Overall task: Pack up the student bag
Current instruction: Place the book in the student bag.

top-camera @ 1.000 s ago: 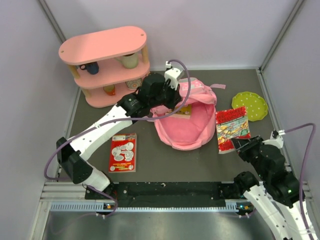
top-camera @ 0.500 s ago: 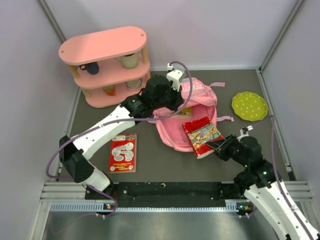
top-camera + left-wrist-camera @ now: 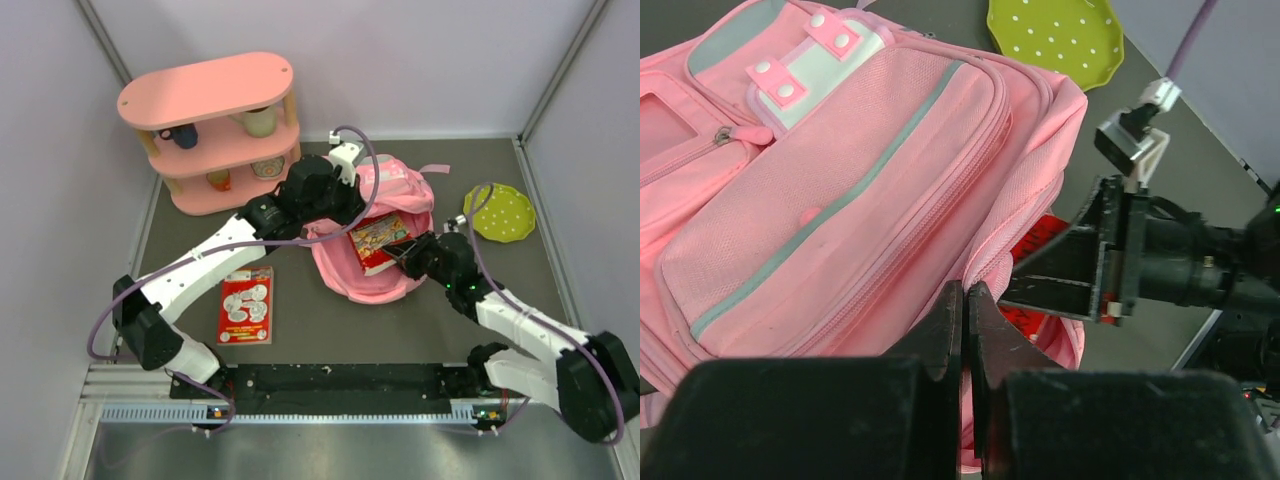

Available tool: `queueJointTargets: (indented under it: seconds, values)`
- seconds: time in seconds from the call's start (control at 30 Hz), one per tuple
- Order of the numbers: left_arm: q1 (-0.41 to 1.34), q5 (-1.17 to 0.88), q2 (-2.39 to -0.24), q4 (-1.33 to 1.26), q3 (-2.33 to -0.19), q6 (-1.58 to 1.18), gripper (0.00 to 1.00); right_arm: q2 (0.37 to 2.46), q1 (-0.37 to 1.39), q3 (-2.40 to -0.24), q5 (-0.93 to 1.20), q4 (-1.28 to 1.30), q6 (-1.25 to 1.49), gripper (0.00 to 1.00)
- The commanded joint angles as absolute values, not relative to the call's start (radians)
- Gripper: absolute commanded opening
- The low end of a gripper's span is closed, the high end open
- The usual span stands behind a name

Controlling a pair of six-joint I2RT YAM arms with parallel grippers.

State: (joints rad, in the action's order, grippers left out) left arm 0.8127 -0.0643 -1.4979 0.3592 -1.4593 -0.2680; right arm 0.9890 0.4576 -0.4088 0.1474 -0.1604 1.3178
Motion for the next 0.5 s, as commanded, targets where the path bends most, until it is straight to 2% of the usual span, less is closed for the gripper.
queueJointTargets:
  seconds: [0.0, 0.13, 0.2, 0.27, 0.4, 0.47]
  values:
    - [0.816, -0.09, -1.417, 0.196, -1.479, -0.305, 0.0, 1.149, 0.514, -0.489, 0.003, -0.539, 1.36, 0.0]
    - [0.816, -0.097, -1.411, 0.199, -1.476, -0.314, 0.0, 1.325, 0.587, -0.547, -0.242, -0.739, 1.357, 0.0]
    - [0.816, -0.101, -1.402, 0.201, -1.471, -0.321, 0.0, 1.437, 0.592, -0.612, -0.277, -0.796, 1.318, 0.0]
    - [0.816, -0.1, -1.391, 0.202, -1.457, -0.324, 0.0, 1.5, 0.595, -0.658, -0.362, -0.758, 1.333, 0.0]
    - [0.816, -0.08, -1.371, 0.199, -1.428, -0.327, 0.0, 1.63, 0.591, -0.649, -0.336, -0.877, 1.428, 0.35]
    - [0.816, -0.081, -1.368, 0.202, -1.425, -0.321, 0.0, 1.643, 0.6, -0.621, -0.29, -0.896, 1.405, 0.42]
